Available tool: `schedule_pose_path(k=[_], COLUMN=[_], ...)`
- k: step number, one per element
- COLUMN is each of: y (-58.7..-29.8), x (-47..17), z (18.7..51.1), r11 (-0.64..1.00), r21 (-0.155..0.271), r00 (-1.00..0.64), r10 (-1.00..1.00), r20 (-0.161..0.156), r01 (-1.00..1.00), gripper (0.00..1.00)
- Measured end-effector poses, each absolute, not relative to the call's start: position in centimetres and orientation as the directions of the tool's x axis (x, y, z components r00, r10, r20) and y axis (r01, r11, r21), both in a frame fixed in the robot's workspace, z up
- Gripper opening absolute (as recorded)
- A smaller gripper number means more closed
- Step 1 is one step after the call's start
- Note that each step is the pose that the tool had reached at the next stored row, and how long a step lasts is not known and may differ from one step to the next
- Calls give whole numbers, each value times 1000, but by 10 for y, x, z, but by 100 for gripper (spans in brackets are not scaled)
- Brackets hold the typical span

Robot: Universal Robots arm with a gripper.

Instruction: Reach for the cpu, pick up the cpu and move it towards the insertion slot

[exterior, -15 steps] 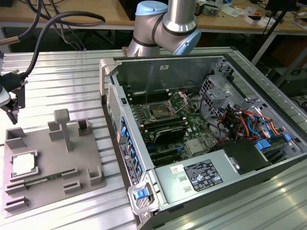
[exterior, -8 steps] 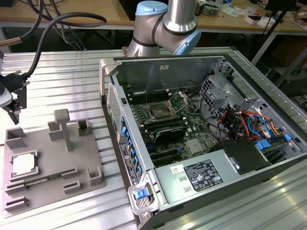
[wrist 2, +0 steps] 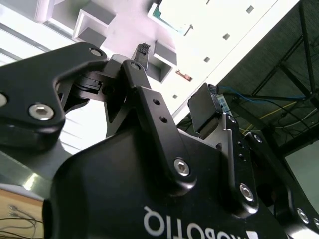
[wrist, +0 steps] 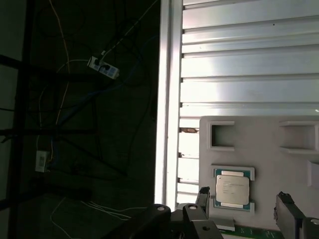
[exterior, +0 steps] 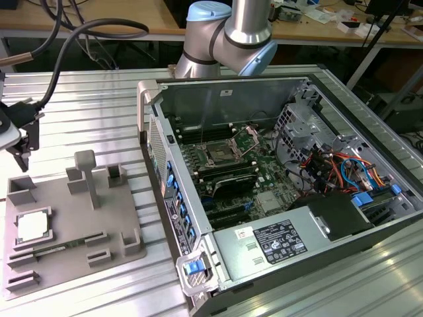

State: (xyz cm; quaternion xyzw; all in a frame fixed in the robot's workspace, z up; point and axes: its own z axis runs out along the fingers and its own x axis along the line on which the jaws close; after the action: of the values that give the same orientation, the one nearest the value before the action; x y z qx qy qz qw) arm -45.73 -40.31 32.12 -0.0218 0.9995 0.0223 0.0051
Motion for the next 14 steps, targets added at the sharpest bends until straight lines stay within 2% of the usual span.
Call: schedule_pose_path(k=[14], y=[-403], x=[-454], z=[319], r11=[998], r21=[45], r00=[-999], r10=[-43], r20=[-11], r01=[-44], gripper=[60])
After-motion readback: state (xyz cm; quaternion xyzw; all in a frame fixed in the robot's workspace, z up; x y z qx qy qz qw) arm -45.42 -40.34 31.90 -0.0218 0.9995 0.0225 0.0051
